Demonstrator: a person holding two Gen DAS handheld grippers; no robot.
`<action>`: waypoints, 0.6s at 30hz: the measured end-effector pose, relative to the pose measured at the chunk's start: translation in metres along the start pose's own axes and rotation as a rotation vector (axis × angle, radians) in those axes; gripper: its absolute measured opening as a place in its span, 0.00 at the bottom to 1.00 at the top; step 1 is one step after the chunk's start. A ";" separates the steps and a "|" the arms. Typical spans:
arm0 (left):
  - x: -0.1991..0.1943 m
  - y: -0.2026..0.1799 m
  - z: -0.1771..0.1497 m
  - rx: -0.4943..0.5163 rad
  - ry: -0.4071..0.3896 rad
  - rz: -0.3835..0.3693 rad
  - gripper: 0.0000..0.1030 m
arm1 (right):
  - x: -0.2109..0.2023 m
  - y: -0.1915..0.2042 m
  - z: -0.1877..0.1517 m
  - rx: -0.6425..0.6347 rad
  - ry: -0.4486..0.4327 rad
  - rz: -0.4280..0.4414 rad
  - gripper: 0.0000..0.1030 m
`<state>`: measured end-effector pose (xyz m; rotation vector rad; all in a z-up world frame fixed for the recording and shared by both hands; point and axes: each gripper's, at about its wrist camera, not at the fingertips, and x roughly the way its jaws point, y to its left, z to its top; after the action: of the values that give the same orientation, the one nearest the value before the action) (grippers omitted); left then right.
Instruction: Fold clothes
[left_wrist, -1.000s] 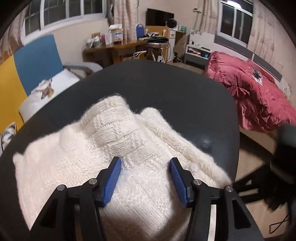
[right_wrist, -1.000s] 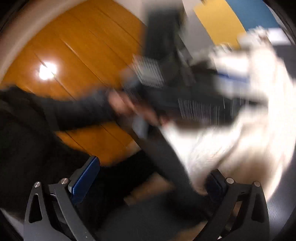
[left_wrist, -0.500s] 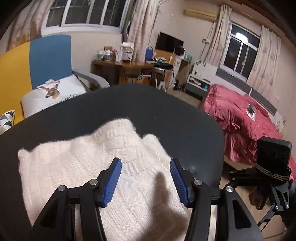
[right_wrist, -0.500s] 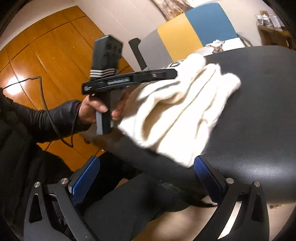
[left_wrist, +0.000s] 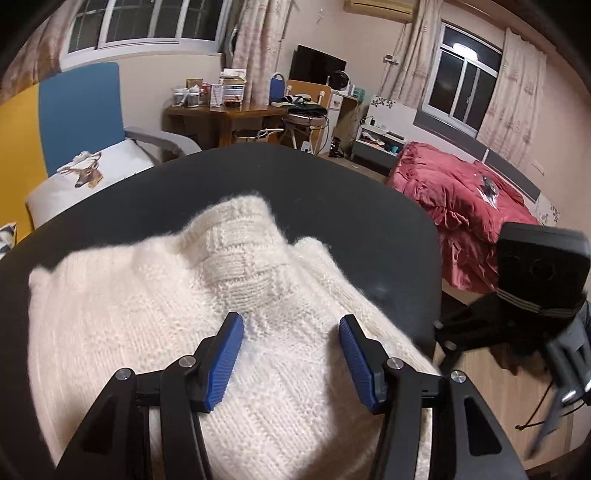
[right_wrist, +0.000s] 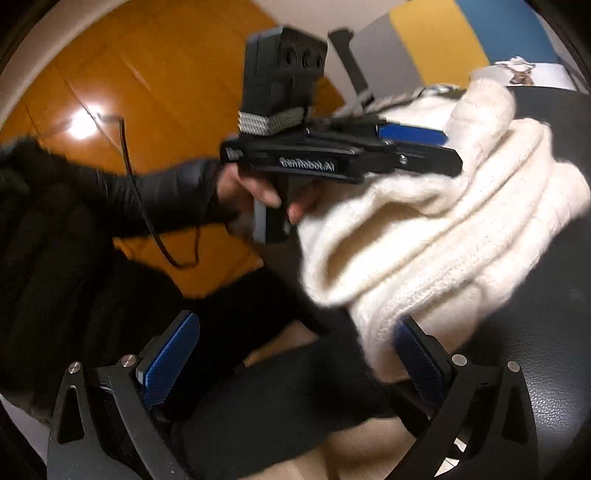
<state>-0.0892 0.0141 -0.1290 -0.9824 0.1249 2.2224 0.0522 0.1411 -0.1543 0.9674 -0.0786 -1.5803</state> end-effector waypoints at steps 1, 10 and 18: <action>-0.001 -0.002 -0.001 -0.005 -0.002 0.002 0.54 | 0.003 -0.002 0.001 0.009 -0.006 -0.021 1.00; 0.032 -0.023 0.006 0.049 0.026 0.165 0.56 | 0.040 0.011 -0.007 -0.029 0.109 0.068 0.99; -0.007 0.000 0.040 -0.077 -0.034 0.006 0.59 | -0.003 0.015 -0.010 0.029 0.074 -0.109 1.00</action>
<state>-0.1102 0.0244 -0.0963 -0.9861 0.0278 2.2629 0.0700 0.1439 -0.1509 1.0673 0.0027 -1.6448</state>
